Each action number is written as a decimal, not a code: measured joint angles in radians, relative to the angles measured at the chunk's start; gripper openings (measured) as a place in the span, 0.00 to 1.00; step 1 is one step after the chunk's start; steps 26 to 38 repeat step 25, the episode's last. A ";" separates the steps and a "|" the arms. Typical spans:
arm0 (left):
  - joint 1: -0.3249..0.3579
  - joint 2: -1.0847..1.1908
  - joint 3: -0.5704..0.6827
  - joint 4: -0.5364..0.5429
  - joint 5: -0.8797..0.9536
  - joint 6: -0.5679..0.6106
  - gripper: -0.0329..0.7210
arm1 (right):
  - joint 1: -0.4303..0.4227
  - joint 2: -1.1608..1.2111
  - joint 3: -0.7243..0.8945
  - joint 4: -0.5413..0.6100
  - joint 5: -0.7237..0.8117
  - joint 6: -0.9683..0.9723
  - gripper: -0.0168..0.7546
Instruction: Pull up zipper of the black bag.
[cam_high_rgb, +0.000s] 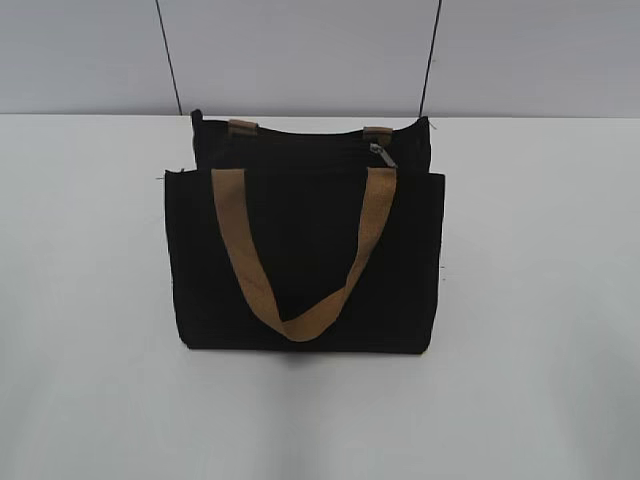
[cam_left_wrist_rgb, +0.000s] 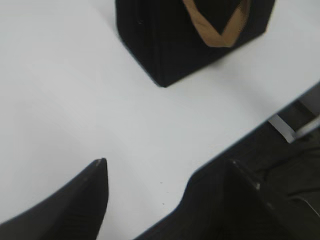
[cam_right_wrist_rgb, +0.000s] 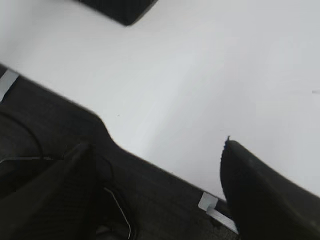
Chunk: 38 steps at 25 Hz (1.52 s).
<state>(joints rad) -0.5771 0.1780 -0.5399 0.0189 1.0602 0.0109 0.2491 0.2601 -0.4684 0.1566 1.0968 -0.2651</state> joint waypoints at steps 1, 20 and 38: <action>0.058 -0.015 0.000 0.000 0.000 0.000 0.75 | -0.048 -0.029 0.000 0.000 0.000 0.000 0.79; 0.523 -0.182 0.002 0.001 0.001 0.000 0.74 | -0.376 -0.267 0.000 0.003 -0.001 0.000 0.79; 0.523 -0.182 0.002 0.001 0.001 0.001 0.72 | -0.376 -0.267 0.000 0.003 -0.001 0.000 0.79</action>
